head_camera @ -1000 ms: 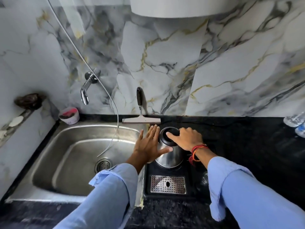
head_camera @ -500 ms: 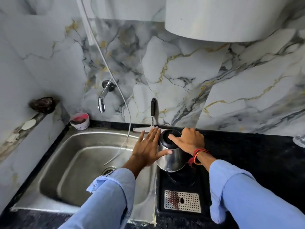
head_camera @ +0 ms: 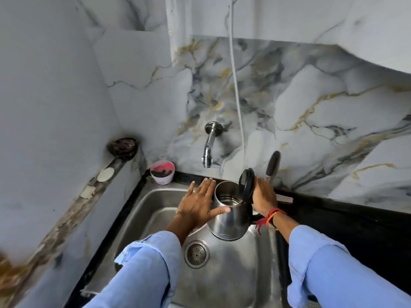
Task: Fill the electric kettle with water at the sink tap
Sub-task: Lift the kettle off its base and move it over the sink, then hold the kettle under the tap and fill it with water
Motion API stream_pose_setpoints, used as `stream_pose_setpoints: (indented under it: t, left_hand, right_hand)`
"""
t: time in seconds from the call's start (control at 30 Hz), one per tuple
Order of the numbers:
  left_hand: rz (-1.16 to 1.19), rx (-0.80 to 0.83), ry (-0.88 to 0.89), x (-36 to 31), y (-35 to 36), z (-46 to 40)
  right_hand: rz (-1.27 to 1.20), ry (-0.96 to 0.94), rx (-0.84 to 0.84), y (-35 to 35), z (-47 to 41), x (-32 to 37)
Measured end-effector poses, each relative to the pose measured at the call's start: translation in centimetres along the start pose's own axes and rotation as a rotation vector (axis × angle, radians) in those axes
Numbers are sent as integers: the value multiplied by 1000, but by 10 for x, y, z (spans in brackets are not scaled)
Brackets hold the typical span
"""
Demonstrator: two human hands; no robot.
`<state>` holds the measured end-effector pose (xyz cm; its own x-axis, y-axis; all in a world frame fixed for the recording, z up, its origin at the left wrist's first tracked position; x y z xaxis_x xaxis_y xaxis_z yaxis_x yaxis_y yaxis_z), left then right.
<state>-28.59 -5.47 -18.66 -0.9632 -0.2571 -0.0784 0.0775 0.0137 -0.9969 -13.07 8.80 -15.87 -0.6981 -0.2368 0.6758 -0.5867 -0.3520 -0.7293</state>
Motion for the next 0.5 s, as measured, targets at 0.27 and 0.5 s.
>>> stream_pose_setpoints:
  t: [0.27, 0.5]
  left_hand:
    - [127, 19, -113, 72, 8, -20]
    - [108, -266, -170, 60, -33, -79]
  right_hand:
    - [-49, -11, 22, 75, -34, 33]
    - [-49, 22, 20, 89, -61, 44]
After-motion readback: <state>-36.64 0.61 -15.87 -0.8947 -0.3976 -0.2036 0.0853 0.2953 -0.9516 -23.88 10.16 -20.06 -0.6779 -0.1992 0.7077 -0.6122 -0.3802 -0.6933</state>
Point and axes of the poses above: each hand's wrist, its own z-axis away from the middle knuckle, its own y-axis out of the palm, x = y × z, the point moved 3 cm from there along -z, towards the middle knuckle, and after that the axes turned 6 degrees about -z, right-handed, at the moved point
